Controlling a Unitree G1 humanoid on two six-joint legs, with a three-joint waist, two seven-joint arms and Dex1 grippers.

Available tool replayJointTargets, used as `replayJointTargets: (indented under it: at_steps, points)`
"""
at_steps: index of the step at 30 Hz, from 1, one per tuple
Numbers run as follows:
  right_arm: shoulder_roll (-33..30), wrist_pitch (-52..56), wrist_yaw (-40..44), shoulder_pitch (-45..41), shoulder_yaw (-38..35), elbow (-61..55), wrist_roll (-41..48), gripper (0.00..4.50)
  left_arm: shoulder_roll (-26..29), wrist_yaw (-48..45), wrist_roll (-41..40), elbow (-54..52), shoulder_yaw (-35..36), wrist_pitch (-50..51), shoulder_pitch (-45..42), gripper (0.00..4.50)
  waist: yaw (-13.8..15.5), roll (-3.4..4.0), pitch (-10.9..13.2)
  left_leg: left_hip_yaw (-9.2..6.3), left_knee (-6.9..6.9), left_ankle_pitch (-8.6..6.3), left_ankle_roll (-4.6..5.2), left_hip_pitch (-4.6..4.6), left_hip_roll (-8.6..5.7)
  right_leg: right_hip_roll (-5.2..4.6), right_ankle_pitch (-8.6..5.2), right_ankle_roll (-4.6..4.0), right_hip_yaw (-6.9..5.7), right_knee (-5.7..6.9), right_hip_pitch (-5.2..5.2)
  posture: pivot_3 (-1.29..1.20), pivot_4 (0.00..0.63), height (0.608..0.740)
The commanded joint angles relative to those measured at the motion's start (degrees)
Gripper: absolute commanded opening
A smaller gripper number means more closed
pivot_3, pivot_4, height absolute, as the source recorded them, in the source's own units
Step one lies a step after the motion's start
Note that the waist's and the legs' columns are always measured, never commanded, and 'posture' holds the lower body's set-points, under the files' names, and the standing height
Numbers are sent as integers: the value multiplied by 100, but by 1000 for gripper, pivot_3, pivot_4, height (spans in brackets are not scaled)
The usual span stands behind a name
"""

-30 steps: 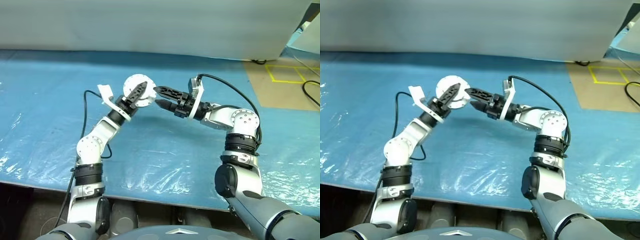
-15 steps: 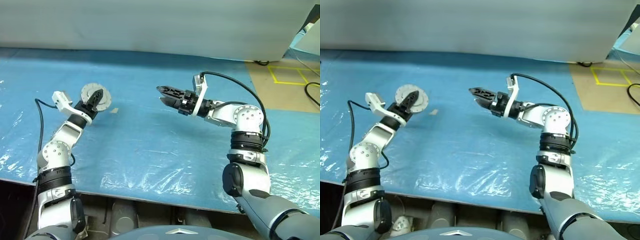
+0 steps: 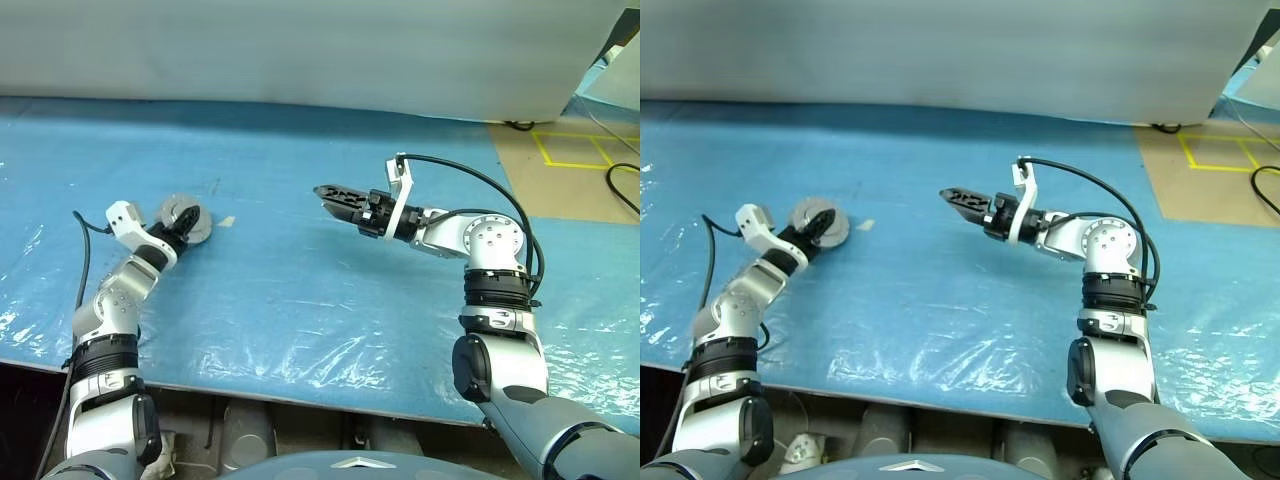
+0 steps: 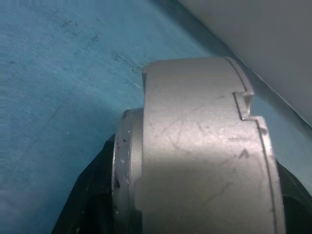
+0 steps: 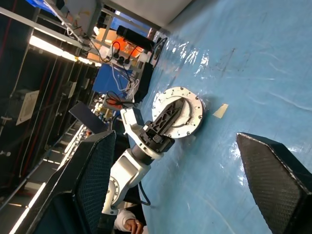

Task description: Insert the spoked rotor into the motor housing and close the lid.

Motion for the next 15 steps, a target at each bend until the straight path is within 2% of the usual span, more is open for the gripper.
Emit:
replayJointTargets:
  at_steps: [1, 5, 13, 15]
  points:
    - [-26, -46, 90, 33, -3, -230, 30, 4155, 126, -27, 193, 36, 102, -232, -20, 3237, -11, 0, 0, 0, 1, 0, 0, 1, 0, 0, 0, 0, 1, 2, 0, 0, 150, 740]
    - [-7, -36, 148, 10, -11, -227, 32, 4155, 267, -26, 308, 79, 152, -238, 1, 4427, -14, 0, 0, 0, 2, 0, 0, 2, 1, 0, 0, 0, 2, 4, 0, 0, 150, 740]
    - [-35, -27, 256, -22, -15, -227, 35, 4155, 1025, -316, 319, 308, 548, -233, 21, 4427, -16, 0, 0, 0, 2, 0, -1, 2, 4, 1, -1, -1, 1, 1, 0, 0, 150, 740]
    - [-74, -32, 294, -5, -12, -244, 25, 4155, 1378, -480, 388, 380, 595, -204, 13, 4427, -15, -1, 0, 0, 2, 0, -1, 2, 1, 0, -1, -1, 1, -1, 0, 0, 150, 740]
